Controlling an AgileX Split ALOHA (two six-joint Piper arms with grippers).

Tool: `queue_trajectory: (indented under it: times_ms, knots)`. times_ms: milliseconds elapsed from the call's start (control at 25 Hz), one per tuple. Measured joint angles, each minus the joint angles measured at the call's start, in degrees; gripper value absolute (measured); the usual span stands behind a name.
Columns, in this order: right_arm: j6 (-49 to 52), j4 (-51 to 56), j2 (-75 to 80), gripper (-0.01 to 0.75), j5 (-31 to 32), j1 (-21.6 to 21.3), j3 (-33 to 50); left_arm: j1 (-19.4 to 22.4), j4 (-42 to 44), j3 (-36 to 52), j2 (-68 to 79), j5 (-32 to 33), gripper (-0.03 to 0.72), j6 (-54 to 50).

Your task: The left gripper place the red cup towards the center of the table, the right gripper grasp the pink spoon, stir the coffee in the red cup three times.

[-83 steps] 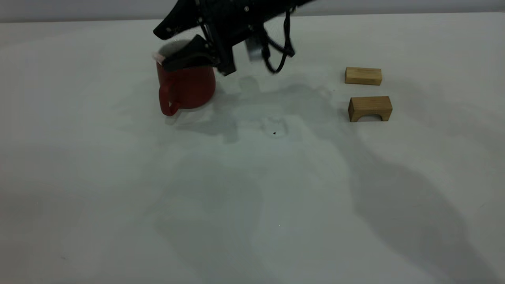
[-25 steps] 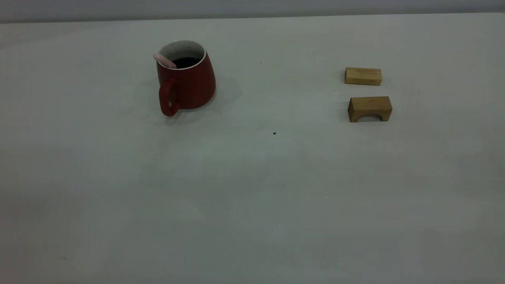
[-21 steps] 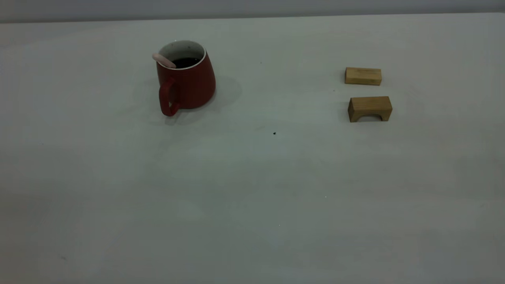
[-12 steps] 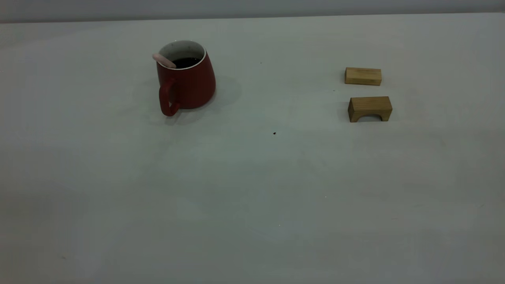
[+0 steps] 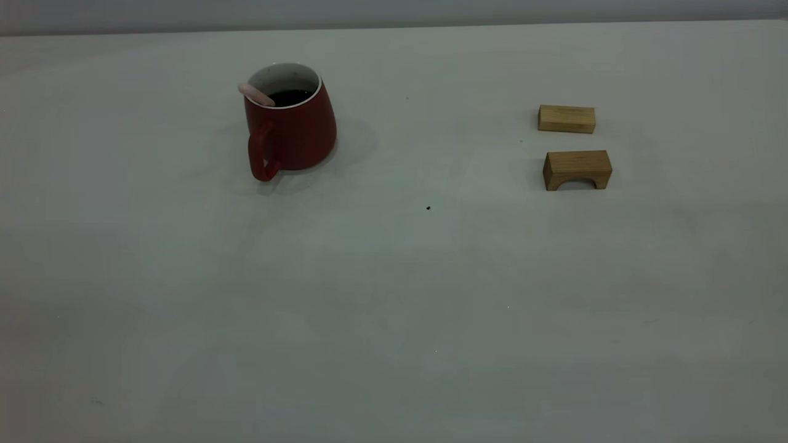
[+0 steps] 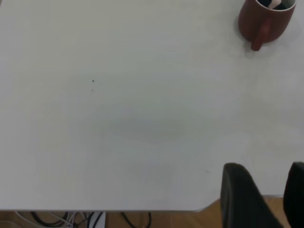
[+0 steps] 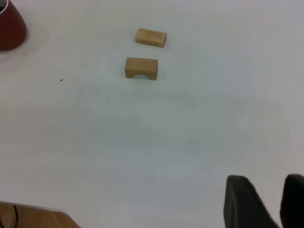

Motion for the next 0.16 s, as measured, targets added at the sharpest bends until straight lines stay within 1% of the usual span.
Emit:
queue_trajectory:
  times_ms: [160]
  knots:
    - [0.00, 0.00, 0.00, 0.236, 0.00, 0.00, 0.00, 0.00, 0.00, 0.00, 0.00, 0.00, 0.299, 0.00]
